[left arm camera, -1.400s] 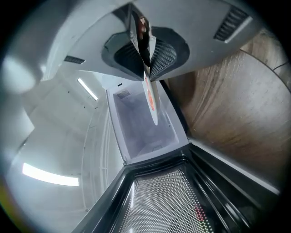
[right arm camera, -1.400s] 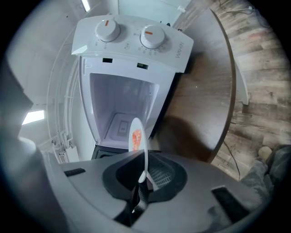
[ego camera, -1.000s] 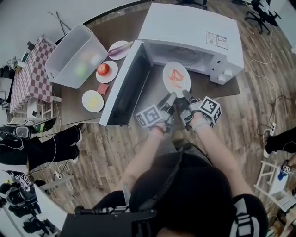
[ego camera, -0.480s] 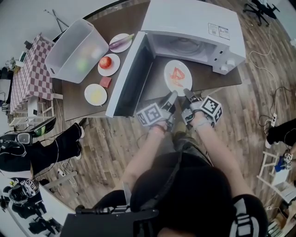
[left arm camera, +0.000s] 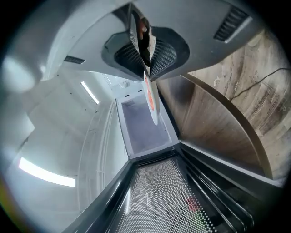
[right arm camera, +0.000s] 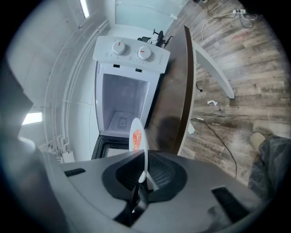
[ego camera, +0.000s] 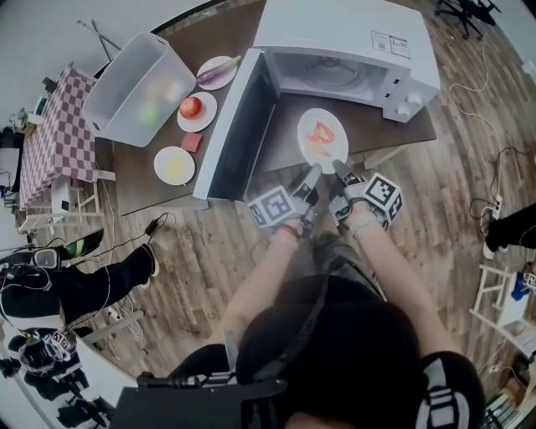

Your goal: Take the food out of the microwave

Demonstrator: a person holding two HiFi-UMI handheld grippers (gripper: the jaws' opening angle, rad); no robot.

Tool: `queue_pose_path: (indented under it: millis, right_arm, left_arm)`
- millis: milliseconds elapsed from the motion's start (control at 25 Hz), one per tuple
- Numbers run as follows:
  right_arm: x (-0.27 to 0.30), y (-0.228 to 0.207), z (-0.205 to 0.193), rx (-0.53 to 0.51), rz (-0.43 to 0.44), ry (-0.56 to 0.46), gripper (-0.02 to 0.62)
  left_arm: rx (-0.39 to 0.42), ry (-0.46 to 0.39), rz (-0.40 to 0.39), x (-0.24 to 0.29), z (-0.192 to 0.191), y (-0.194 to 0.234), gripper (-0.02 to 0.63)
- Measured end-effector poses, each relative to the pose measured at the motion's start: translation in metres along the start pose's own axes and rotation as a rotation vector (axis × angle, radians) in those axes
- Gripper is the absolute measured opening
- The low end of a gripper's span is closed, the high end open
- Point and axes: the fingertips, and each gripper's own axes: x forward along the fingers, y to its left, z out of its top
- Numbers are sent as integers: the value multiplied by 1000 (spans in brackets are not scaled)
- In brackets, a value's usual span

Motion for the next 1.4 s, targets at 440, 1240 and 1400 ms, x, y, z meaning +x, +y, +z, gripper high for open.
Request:
queue_pose_path:
  millis: [440, 1240, 1400]
  right_arm:
    - [-25, -5, -17, 8, -3, -37, 17]
    - [-65, -18, -39, 33, 3, -93, 17]
    - [-69, -17, -42, 35, 8, -87, 17]
  left_arm:
    - [-2, 34, -19, -21, -18, -7, 44]
    - [21, 94, -48, -48, -51, -16, 44]
    - [27, 86, -49, -52, -55, -18, 44]
